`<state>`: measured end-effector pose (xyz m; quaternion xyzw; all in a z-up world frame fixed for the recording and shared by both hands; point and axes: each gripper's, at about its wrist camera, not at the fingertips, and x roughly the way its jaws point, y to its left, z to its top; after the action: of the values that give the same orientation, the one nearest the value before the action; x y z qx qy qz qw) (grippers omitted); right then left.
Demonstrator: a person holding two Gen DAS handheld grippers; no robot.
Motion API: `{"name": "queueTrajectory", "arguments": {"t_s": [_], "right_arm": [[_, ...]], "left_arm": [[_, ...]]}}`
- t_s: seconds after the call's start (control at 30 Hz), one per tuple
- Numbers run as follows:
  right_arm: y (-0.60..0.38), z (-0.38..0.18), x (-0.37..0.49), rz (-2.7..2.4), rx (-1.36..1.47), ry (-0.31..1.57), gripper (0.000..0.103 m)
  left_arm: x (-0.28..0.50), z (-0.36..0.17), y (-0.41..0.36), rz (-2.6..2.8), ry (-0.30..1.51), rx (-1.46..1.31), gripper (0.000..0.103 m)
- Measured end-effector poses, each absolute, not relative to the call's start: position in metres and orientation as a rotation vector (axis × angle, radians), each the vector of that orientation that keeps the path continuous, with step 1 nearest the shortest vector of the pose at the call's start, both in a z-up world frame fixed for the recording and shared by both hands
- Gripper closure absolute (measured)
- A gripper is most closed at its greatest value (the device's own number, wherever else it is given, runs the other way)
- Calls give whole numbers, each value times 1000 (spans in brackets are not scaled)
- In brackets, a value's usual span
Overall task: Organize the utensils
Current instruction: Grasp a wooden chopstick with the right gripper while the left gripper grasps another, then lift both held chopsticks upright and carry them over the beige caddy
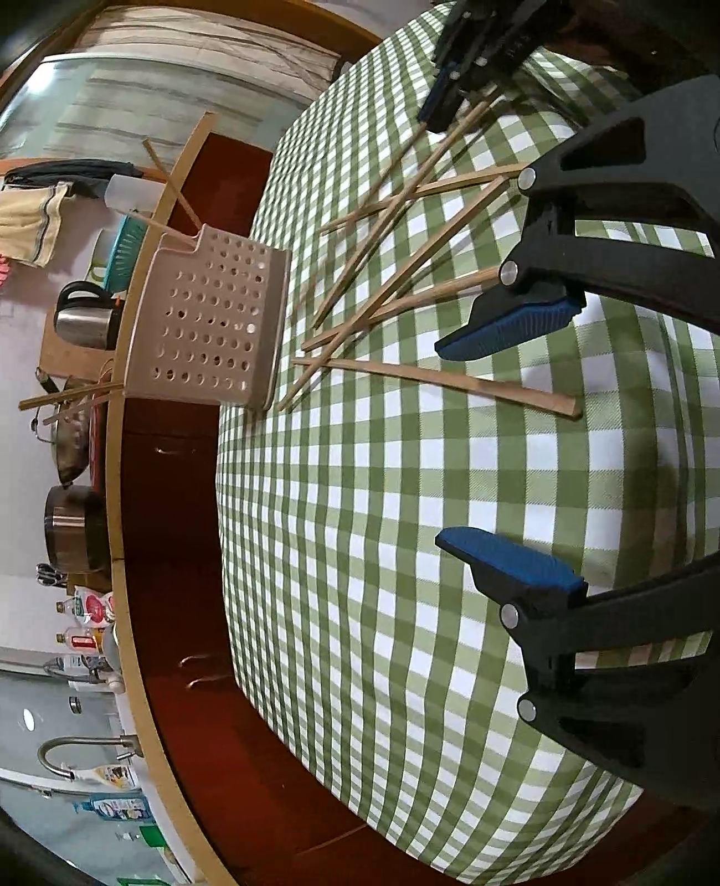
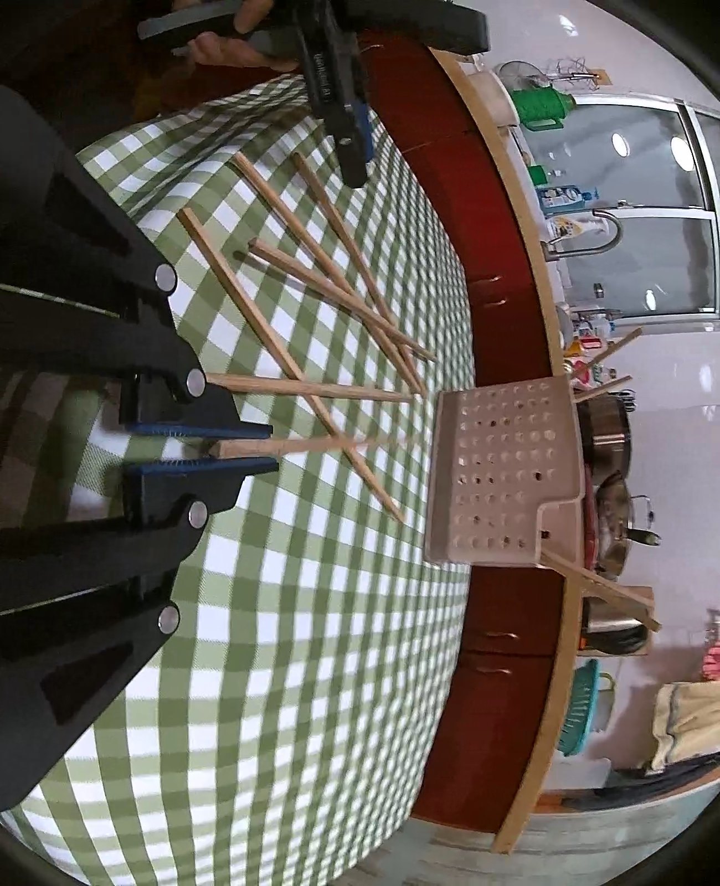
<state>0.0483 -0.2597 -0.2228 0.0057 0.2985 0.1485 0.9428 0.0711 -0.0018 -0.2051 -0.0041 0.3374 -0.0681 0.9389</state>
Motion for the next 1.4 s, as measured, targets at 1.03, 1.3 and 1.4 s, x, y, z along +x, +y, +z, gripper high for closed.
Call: {"name": "queueTrajectory", "arguments": {"t_s": [1.03,1.3,1.4], "right_arm": [[-294,-193,35,194,65,494,96],[-299,-165,29,162,65,426,96],[-300,-156,27,153,63,406,96]], "left_arm": [[62,-201,-17,-204,652,103,97],[56,-177,-7,-178,585,86,97],[53,-163,-4,-169,546,82,97]]}}
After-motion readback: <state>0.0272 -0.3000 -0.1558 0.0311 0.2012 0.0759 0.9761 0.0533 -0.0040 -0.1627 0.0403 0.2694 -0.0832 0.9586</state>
